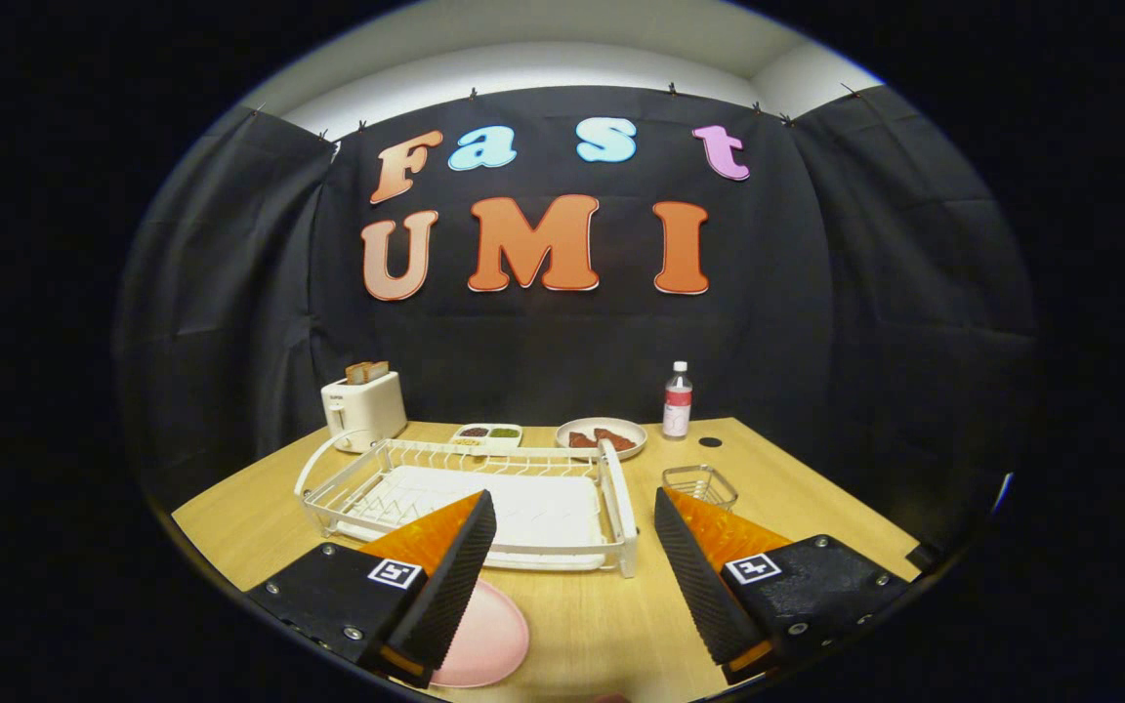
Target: Take the plate from the dish rack, then take the spoon from the basket and place it into the plate.
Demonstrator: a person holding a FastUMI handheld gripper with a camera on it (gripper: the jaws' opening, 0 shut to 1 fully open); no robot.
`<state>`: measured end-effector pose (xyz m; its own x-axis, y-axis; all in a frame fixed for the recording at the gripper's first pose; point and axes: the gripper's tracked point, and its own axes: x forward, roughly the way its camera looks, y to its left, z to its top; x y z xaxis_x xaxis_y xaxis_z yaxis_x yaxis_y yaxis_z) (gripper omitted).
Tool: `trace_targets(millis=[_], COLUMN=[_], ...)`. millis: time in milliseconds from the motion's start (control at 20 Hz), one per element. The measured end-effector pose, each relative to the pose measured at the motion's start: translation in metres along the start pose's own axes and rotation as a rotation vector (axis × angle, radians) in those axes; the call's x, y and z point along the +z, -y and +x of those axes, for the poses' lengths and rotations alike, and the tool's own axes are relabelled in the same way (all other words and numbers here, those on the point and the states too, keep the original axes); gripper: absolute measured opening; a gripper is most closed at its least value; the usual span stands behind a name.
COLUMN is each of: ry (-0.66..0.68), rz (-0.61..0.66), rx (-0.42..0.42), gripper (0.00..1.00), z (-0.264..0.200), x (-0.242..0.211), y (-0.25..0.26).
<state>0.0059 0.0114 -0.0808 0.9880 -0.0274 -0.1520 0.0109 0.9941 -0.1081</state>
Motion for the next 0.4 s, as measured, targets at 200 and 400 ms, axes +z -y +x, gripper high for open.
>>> trace_targets(millis=[200, 400], ry=[0.023, 0.048], rz=[0.013, 0.015], rx=[-0.018, -0.046], gripper=[0.97, 0.97], z=[0.004, 0.007], x=[0.025, 0.034], y=[0.024, 0.041])
